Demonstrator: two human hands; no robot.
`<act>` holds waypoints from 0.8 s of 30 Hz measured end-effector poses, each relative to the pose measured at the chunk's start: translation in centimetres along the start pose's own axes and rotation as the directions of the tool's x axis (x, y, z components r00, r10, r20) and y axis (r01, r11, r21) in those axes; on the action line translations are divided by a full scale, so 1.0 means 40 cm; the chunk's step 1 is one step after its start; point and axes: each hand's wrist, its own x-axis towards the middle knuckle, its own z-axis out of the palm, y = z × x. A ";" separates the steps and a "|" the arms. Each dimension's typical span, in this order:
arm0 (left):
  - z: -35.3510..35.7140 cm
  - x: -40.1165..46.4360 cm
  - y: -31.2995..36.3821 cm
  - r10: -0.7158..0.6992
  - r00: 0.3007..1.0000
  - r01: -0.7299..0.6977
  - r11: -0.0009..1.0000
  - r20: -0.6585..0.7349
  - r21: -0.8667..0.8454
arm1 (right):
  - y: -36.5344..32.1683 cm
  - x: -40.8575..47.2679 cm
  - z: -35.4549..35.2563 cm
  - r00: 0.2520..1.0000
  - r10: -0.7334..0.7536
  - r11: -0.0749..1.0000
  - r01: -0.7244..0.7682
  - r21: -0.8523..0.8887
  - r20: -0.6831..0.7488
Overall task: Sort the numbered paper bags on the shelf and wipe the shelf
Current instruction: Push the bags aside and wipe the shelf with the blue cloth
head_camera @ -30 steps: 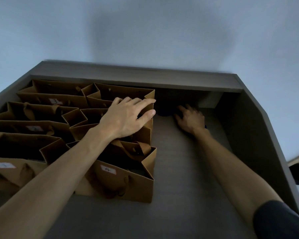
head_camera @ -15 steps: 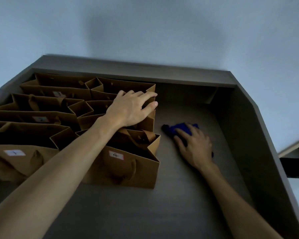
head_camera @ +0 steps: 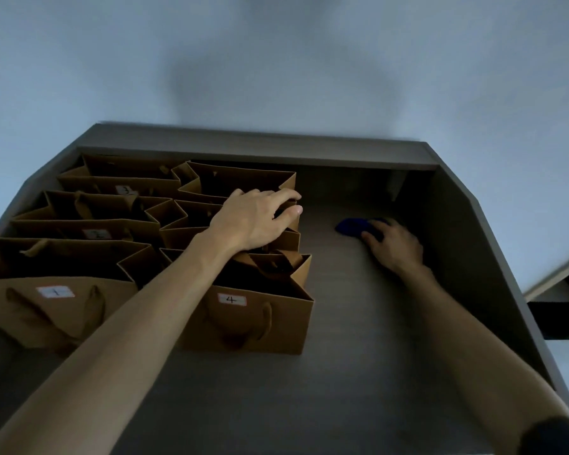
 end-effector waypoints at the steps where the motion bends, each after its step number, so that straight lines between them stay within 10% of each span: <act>1: 0.000 -0.001 0.000 0.001 1.000 -0.001 1.000 -0.003 -0.006 | -0.010 -0.001 0.005 1.000 0.001 1.000 -0.002 -0.024 -0.017; 13: 0.004 0.018 -0.006 0.017 0.999 -0.017 1.000 -0.038 -0.009 | -0.067 -0.415 0.017 0.878 -0.462 0.886 0.451 0.103 0.124; 24: -0.006 0.001 0.009 0.026 0.998 -0.027 1.000 -0.051 -0.013 | -0.009 -0.099 0.016 0.990 -0.066 0.998 0.069 0.016 -0.123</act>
